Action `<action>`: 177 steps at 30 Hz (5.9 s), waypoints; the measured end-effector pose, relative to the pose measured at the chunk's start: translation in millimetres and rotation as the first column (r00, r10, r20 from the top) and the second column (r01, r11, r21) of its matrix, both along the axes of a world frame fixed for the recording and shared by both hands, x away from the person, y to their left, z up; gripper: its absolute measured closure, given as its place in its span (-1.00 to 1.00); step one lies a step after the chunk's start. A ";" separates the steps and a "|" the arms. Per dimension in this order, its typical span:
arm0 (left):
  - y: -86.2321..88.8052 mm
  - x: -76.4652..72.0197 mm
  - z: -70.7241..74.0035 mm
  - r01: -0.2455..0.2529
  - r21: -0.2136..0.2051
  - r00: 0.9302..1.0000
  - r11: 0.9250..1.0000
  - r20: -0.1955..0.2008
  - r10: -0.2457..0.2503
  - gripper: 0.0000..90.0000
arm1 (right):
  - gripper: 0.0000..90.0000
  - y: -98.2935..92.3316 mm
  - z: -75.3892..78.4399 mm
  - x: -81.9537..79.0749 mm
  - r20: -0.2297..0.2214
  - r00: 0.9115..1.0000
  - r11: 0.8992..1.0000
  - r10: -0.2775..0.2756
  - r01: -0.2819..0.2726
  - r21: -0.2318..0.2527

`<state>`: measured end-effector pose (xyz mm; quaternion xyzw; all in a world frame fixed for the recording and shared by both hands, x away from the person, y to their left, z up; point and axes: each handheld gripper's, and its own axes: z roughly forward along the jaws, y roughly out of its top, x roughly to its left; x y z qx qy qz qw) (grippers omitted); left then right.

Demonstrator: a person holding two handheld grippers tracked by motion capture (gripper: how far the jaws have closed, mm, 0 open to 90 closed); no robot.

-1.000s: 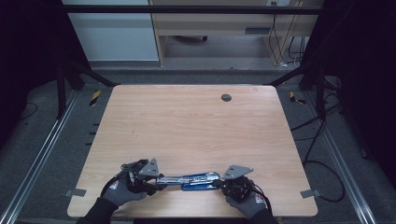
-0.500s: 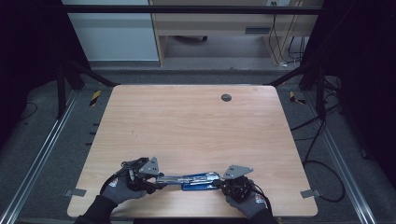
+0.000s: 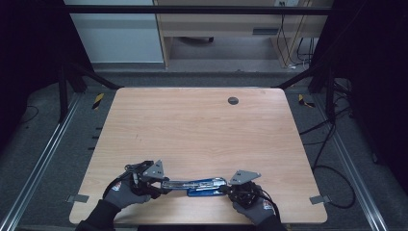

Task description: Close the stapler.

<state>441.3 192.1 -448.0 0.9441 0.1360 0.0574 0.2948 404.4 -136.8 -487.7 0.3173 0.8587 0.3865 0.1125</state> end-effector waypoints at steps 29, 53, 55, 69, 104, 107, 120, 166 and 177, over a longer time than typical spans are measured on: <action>-5.0 2.6 12.8 0.041 0.008 0.999 0.999 -0.004 -0.041 0.36 | 1.00 -0.1 0.1 0.3 -0.002 1.000 1.000 0.002 -0.002 0.000; -5.0 4.4 13.8 0.049 0.001 0.999 0.999 -0.019 -0.049 0.37 | 1.00 3.7 13.8 0.2 0.041 0.999 0.999 0.016 -0.018 0.040; -4.8 4.5 13.8 0.049 0.002 0.999 0.999 -0.020 -0.049 0.37 | 1.00 10.0 19.7 2.3 0.049 0.998 0.997 0.025 -0.028 0.068; -3.9 4.7 13.4 0.050 0.005 0.999 0.999 -0.019 -0.050 0.37 | 1.00 66.4 37.5 12.6 0.083 0.992 0.981 0.095 -0.107 0.163; -3.3 3.9 14.4 0.031 -0.025 0.999 0.999 -0.014 -0.031 0.34 | 1.00 110.2 19.2 20.1 0.049 0.991 0.982 0.128 -0.133 0.137; -1.9 3.3 18.5 0.033 -0.047 0.999 0.998 -0.004 -0.033 0.35 | 1.00 109.1 20.0 20.4 0.052 0.991 0.981 0.123 -0.130 0.147; 13.1 1.8 39.8 -0.041 -0.167 0.997 0.985 0.051 0.051 0.30 | 1.00 108.7 19.6 20.2 0.054 0.991 0.980 0.125 -0.132 0.147; 37.7 13.5 9.0 -0.444 -0.272 0.873 0.854 0.082 0.480 0.24 | 1.00 93.7 29.0 17.9 0.065 0.990 0.977 0.122 -0.131 0.171; 35.8 12.6 5.1 -0.455 -0.263 0.868 0.851 0.084 0.490 0.22 | 1.00 84.7 33.6 15.7 0.068 0.991 0.976 0.112 -0.123 0.180</action>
